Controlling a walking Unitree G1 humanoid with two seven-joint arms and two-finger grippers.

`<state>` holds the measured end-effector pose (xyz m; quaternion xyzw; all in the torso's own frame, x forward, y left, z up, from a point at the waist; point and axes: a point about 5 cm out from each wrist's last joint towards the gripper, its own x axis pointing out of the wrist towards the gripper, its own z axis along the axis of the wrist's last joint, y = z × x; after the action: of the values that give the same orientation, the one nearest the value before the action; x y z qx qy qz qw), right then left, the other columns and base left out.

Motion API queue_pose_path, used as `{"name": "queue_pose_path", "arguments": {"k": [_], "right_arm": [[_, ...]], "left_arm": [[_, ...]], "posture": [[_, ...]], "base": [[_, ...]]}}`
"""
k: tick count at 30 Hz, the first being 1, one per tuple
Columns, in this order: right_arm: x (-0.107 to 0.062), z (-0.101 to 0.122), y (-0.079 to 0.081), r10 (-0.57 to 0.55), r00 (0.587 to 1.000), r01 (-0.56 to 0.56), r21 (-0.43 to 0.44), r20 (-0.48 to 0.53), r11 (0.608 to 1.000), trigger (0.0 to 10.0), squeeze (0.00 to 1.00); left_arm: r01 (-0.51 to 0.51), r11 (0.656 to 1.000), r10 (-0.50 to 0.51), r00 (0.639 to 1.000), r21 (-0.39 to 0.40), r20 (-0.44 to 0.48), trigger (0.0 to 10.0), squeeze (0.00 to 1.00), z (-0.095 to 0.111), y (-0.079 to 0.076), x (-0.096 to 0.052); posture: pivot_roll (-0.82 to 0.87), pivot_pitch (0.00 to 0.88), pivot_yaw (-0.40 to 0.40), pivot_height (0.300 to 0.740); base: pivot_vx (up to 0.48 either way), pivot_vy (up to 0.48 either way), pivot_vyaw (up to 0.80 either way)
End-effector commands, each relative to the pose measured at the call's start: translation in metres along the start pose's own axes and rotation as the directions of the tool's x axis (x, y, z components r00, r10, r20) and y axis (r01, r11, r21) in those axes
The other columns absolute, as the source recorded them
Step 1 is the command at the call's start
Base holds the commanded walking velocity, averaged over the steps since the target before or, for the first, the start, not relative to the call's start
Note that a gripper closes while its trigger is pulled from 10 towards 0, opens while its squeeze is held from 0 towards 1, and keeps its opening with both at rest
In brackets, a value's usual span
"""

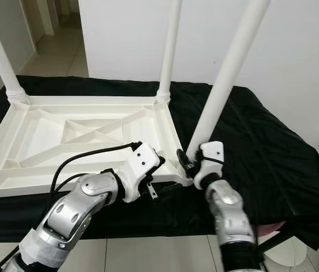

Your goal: Building children table

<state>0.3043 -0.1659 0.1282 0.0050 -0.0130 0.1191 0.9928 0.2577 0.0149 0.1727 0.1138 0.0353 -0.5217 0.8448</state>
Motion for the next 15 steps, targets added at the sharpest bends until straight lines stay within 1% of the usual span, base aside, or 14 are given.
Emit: {"name": "queue_pose_path", "arguments": {"k": [1, 2, 3, 4, 6, 7, 9, 11, 12, 13, 15], "right_arm": [[0.0, -0.004, 0.005, -0.086, 0.996, 0.087, 0.031, -0.035, 0.996, 10.0, 0.0], [0.0, -0.004, 0.005, -0.086, 0.996, 0.087, 0.031, -0.035, 0.996, 10.0, 0.0], [0.0, -0.006, 0.008, -0.14, 0.989, 0.143, 0.05, -0.049, 0.989, 10.0, 0.0], [0.0, -0.006, 0.008, -0.14, 0.989, 0.143, 0.05, -0.049, 0.989, 10.0, 0.0], [-0.003, -0.009, 0.012, -0.232, 0.97, 0.236, 0.043, -0.076, 0.971, 10.0, 0.0], [-0.006, -0.011, 0.015, -0.281, 0.955, 0.285, 0.026, -0.091, 0.958, 10.0, 0.0], [-0.01, -0.009, 0.028, -0.338, 0.937, 0.344, 0.059, -0.088, 0.937, 10.0, 0.0], [-0.01, -0.009, 0.028, -0.338, 0.937, 0.344, 0.059, -0.088, 0.937, 10.0, 0.0], [-0.011, -0.007, 0.036, -0.336, 0.938, 0.343, 0.083, -0.08, 0.936, 10.0, 0.0], [-0.011, -0.003, 0.042, -0.316, 0.947, 0.321, 0.096, -0.06, 0.942, 10.0, 0.0], [-0.011, 0.0, 0.044, -0.298, 0.954, 0.3, 0.098, -0.041, 0.949, 10.0, 0.0]], "left_arm": [[-0.038, 0.999, 0.038, 0.999, 0.012, -0.001, 10.0, 0.0, 0.001, 0.005, 0.001], [-0.038, 0.999, 0.038, 0.999, 0.012, -0.001, 10.0, 0.0, 0.001, 0.005, 0.001], [-0.043, 0.999, 0.043, 0.999, 0.014, -0.002, 10.0, 0.0, 0.001, 0.006, 0.001], [-0.043, 0.999, 0.043, 0.999, 0.014, -0.002, 10.0, 0.0, 0.001, 0.006, 0.001], [-0.052, 0.999, 0.052, 0.999, 0.014, -0.003, 10.0, 0.0, 0.001, 0.007, 0.001], [-0.055, 0.998, 0.055, 0.998, 0.012, -0.004, 10.0, 0.0, 0.0, 0.008, 0.001], [-0.062, 0.998, 0.062, 0.998, 0.012, -0.009, 10.0, 0.0, -0.001, 0.009, 0.0], [-0.062, 0.998, 0.062, 0.998, 0.012, -0.009, 10.0, 0.0, -0.001, 0.009, 0.0], [-0.064, 0.998, 0.064, 0.998, 0.012, -0.01, 10.0, 0.0, -0.001, 0.01, 0.0], [-0.068, 0.998, 0.069, 0.998, 0.013, -0.012, 10.0, 0.0, -0.002, 0.01, -0.001], [-0.074, 0.997, 0.075, 0.997, 0.013, -0.013, 10.0, 0.0, -0.002, 0.011, -0.001]], "posture": [[-0.08, 0.0, -0.06, 0.74], [-0.08, 0.0, -0.06, 0.74], [-0.08, 0.0, -0.059, 0.74], [-0.08, 0.0, -0.059, 0.74], [-0.08, 0.0, -0.059, 0.74], [-0.08, 0.0, -0.06, 0.74], [-0.08, 0.0, -0.062, 0.74], [-0.08, 0.0, -0.062, 0.74], [-0.08, 0.0, -0.063, 0.74], [-0.08, 0.0, -0.061, 0.74], [-0.08, 0.0, -0.061, 0.74]], "base": [[0.0, 0.0, 0.0], [0.0, 0.0, 0.0], [0.0, 0.0, 0.0], [0.0, 0.0, 0.0], [0.0, 0.0, 0.0], [0.0, 0.0, 0.0], [0.0, 0.0, 0.0], [0.0, 0.0, 0.0], [0.0, 0.0, 0.0], [0.0, 0.0, 0.0], [0.0, 0.0, 0.0]]}}
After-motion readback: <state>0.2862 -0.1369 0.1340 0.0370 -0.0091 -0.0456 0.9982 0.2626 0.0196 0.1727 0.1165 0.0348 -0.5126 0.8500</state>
